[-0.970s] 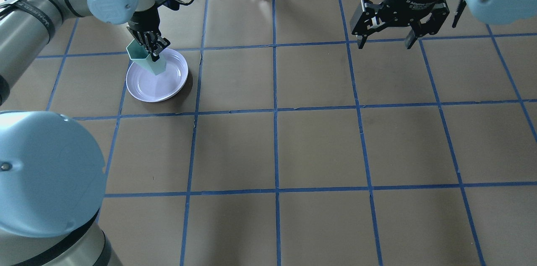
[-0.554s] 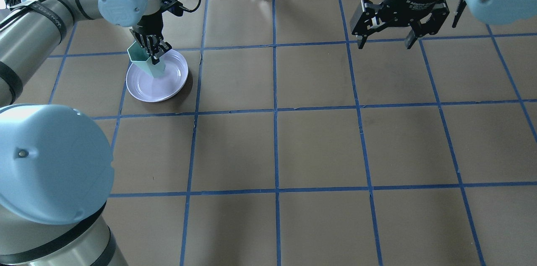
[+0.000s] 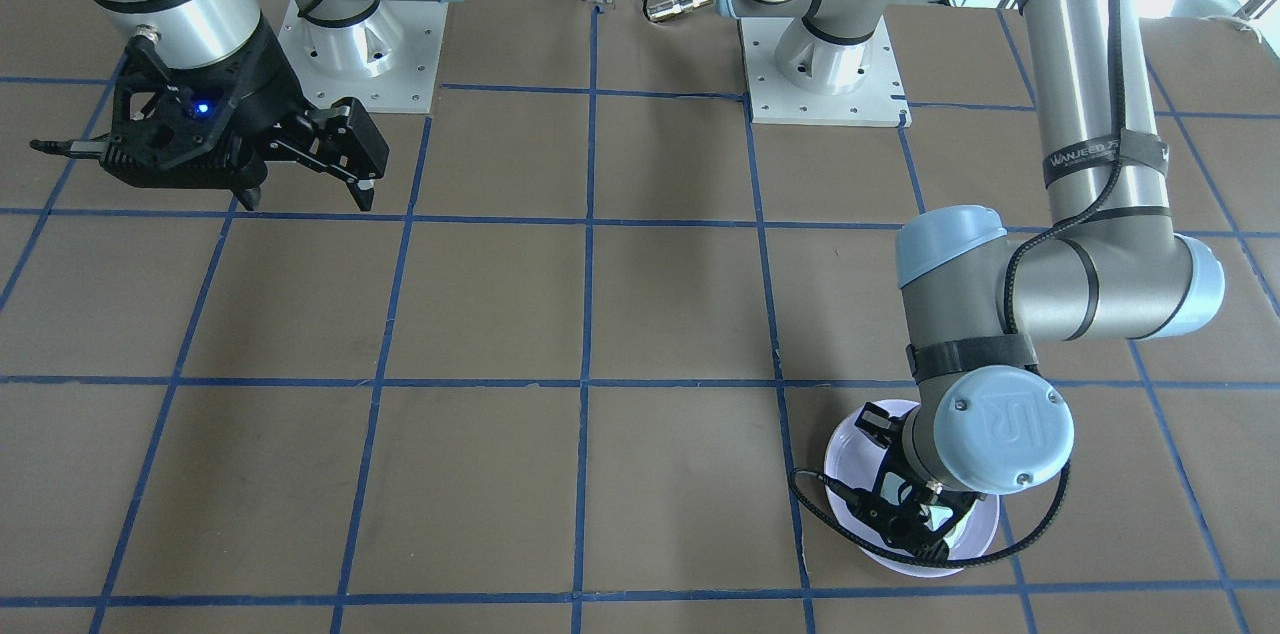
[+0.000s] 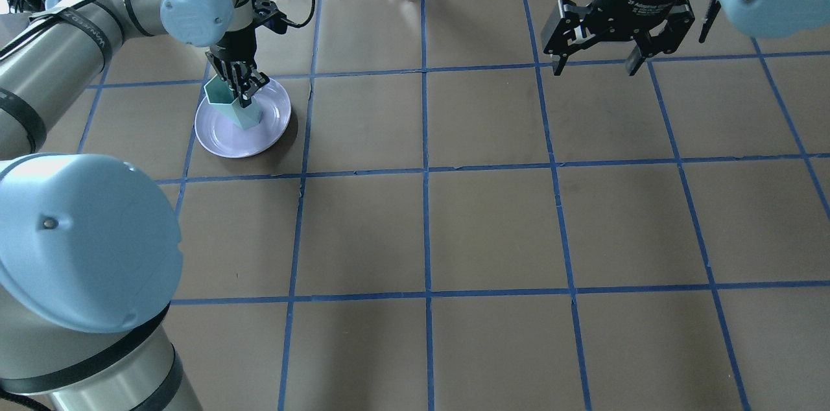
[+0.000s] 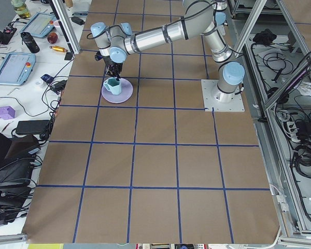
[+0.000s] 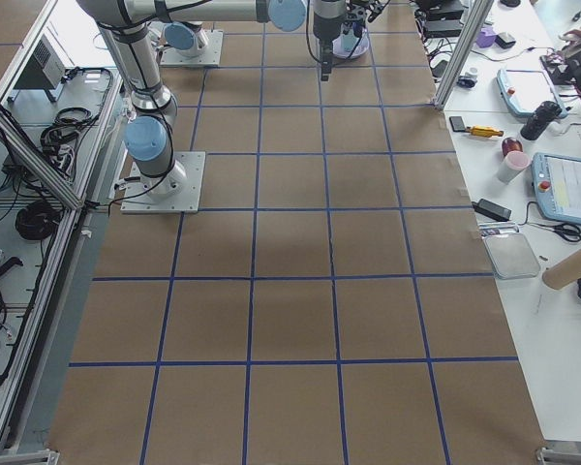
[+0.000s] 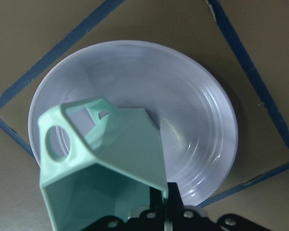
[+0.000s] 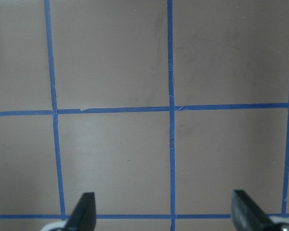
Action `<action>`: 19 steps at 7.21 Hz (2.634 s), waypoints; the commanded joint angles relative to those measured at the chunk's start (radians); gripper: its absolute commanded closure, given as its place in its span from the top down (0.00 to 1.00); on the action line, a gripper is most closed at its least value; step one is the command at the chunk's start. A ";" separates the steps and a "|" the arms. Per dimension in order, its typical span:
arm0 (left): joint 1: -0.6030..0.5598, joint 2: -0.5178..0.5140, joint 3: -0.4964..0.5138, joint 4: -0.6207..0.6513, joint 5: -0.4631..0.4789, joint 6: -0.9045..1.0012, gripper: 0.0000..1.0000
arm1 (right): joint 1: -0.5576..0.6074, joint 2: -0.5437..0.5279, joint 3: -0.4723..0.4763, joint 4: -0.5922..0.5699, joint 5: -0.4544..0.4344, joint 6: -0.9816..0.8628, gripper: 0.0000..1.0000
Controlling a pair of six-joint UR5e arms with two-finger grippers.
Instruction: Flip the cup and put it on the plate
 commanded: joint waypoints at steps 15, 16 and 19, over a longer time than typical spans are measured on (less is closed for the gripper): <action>-0.016 0.767 -0.397 -0.211 -0.276 -0.494 1.00 | 0.000 0.000 0.000 0.000 0.000 0.000 1.00; -0.007 0.776 -0.393 -0.207 -0.275 -0.509 1.00 | 0.000 0.000 0.000 0.000 0.000 0.000 1.00; 0.003 0.784 -0.390 -0.203 -0.234 -0.589 1.00 | 0.000 0.000 0.000 0.000 0.000 0.000 1.00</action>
